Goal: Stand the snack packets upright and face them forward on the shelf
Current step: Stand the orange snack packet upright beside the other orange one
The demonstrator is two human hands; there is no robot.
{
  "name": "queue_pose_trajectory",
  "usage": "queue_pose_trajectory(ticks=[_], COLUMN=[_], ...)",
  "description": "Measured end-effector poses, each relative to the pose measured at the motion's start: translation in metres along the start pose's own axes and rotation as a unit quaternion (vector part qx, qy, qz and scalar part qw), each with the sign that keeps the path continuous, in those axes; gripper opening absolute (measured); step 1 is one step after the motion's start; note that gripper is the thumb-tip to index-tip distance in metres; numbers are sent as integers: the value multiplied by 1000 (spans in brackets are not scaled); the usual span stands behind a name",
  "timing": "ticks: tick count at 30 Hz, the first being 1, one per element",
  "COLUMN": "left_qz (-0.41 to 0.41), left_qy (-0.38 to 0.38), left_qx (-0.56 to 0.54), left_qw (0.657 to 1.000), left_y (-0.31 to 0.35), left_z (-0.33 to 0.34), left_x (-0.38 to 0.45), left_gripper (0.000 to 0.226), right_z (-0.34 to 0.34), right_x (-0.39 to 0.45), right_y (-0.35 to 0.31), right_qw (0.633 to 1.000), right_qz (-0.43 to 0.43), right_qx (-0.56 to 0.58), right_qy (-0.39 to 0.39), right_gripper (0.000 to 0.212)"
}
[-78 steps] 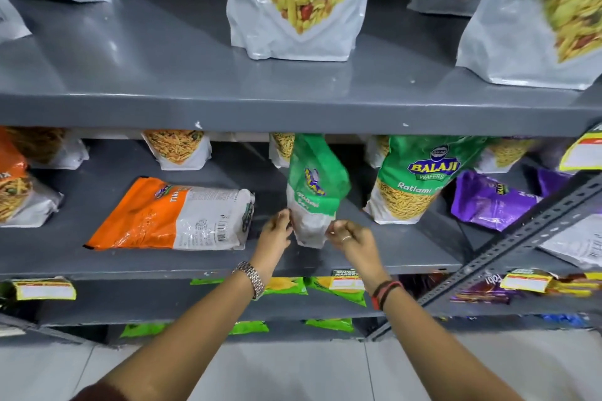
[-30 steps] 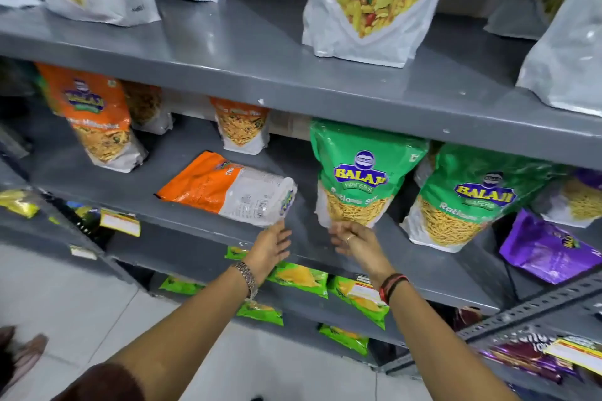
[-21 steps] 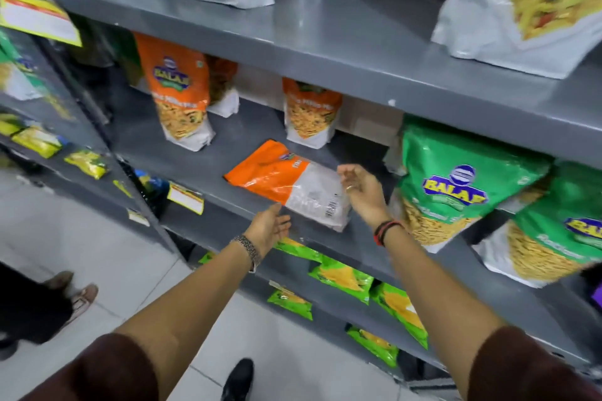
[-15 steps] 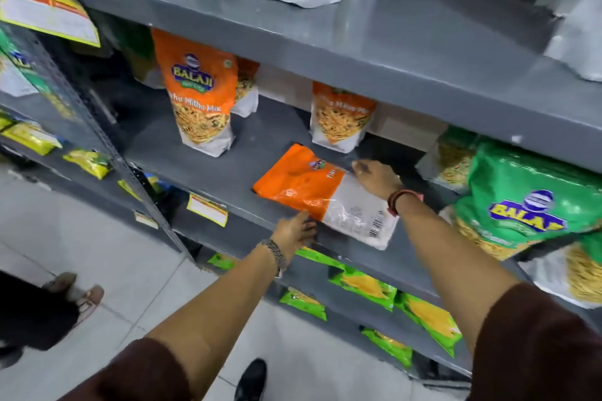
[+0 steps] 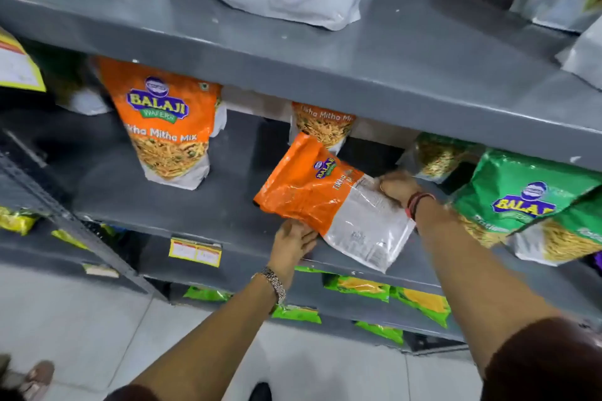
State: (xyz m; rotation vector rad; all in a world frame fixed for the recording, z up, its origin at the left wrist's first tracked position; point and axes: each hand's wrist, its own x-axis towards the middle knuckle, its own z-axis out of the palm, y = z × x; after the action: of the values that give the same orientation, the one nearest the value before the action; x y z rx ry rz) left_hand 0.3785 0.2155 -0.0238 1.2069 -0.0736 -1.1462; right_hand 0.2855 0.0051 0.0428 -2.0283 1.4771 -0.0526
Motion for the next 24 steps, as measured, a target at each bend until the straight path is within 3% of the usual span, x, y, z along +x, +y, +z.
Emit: queue_pose_trajectory(ticks=[5,9,13,18,21,24], left_qz=[73,174,212,207,214,188], left_qy=[-21,-56,-66,-94,-59,2], left_qx=[3,39,101,155,157,187], left_qw=[997,982,970,962,962,964], left_y=[29,57,71,70,64,41], left_z=[18,35,46,44,44,43], left_x=[-11,-11,-6,-1,-2,-11], left_gripper=[7,17,32,23,25,28], right_z=[-10,-8,15,40,39,36], right_x=[-44,-75,-74,-55,-50,-54], right_y=[18,27,35,58,64,64], right_qw=[955,902,870,871,865,857], right_qz=[26,-4,-3,16,7,22], right_qx=[277,413,467,466,487,504], right_qy=[102,128,157,152,118,108], right_gripper=[34,40,41,34,27,35])
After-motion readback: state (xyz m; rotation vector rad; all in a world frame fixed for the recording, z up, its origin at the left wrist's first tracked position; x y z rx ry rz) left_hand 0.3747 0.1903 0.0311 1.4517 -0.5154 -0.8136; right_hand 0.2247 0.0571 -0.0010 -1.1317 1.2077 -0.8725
